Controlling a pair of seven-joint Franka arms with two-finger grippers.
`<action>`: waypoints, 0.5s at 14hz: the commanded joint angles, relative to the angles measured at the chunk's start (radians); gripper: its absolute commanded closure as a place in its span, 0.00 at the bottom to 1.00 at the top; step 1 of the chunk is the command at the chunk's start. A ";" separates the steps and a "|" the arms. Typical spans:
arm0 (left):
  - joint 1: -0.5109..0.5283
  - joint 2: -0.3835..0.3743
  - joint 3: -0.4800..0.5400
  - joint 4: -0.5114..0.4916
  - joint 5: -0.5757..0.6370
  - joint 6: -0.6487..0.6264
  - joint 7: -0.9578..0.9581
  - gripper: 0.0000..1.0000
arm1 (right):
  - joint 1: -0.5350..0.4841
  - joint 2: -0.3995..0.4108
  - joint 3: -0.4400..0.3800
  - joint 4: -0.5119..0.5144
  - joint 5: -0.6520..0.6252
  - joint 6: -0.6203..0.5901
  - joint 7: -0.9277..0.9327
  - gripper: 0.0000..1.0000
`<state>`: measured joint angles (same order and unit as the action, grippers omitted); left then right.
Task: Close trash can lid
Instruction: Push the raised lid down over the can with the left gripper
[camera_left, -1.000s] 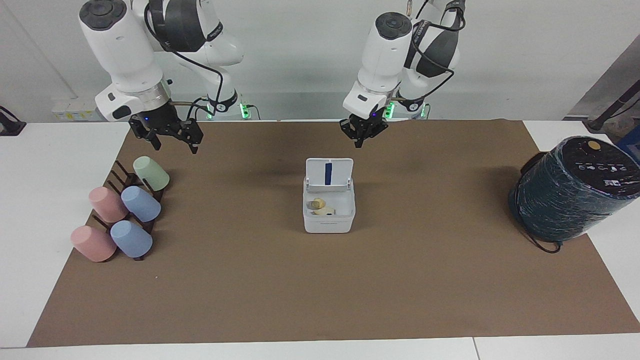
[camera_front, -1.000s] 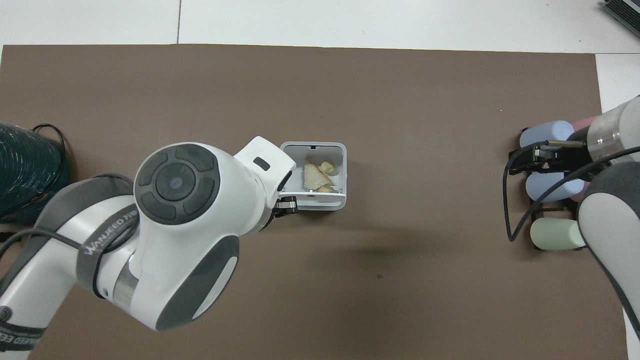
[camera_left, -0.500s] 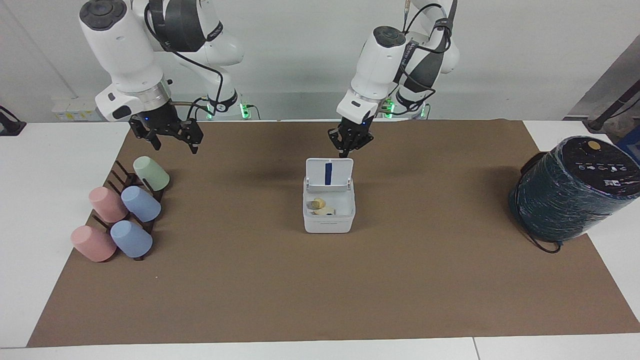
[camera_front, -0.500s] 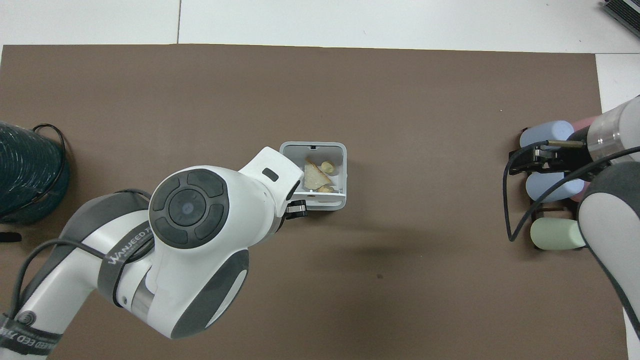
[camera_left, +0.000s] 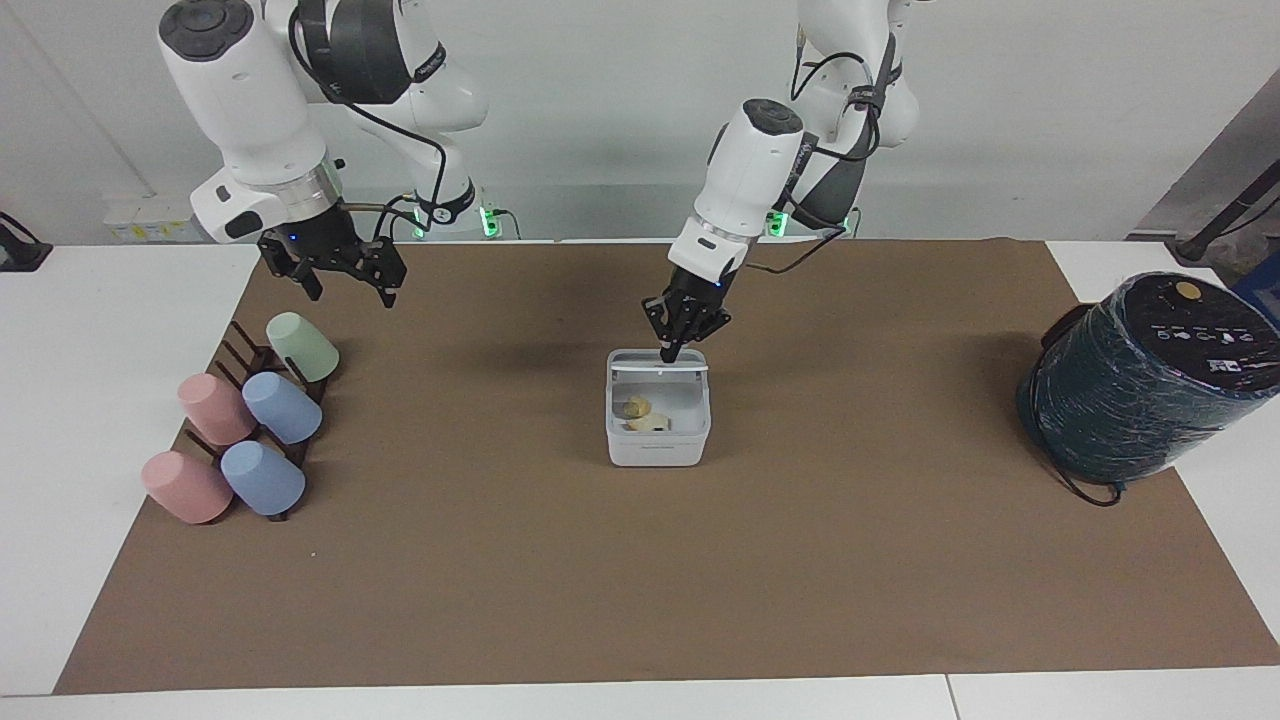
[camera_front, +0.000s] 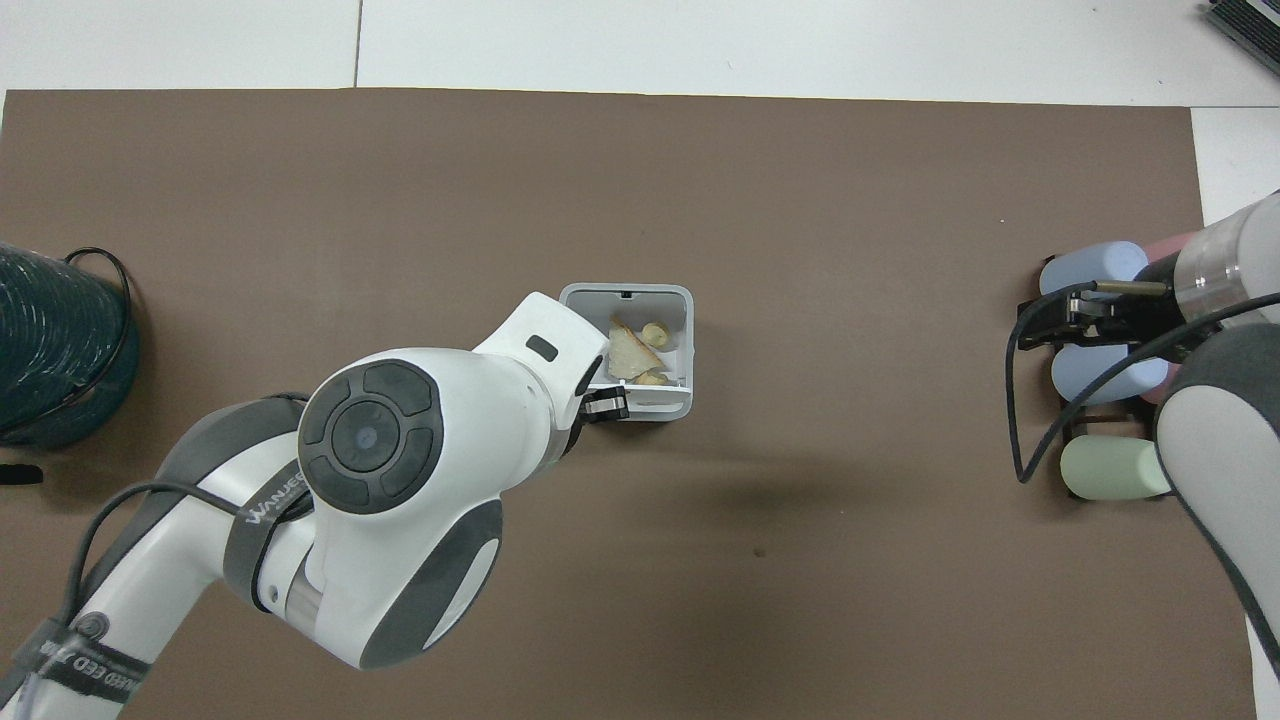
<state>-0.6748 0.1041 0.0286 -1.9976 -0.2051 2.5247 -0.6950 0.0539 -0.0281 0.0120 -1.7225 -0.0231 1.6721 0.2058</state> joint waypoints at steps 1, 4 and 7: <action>-0.006 0.051 0.008 0.005 -0.045 0.100 -0.003 0.94 | -0.008 -0.021 0.000 -0.026 0.008 0.024 -0.020 0.00; -0.008 0.115 0.010 0.039 -0.045 0.115 -0.003 0.94 | -0.008 -0.019 0.000 -0.026 0.008 0.024 -0.020 0.00; -0.006 0.146 0.010 0.046 -0.045 0.154 -0.001 0.94 | -0.008 -0.019 0.000 -0.026 0.008 0.024 -0.020 0.00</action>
<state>-0.6745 0.2204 0.0304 -1.9750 -0.2286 2.6544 -0.6954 0.0539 -0.0281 0.0120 -1.7225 -0.0231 1.6721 0.2058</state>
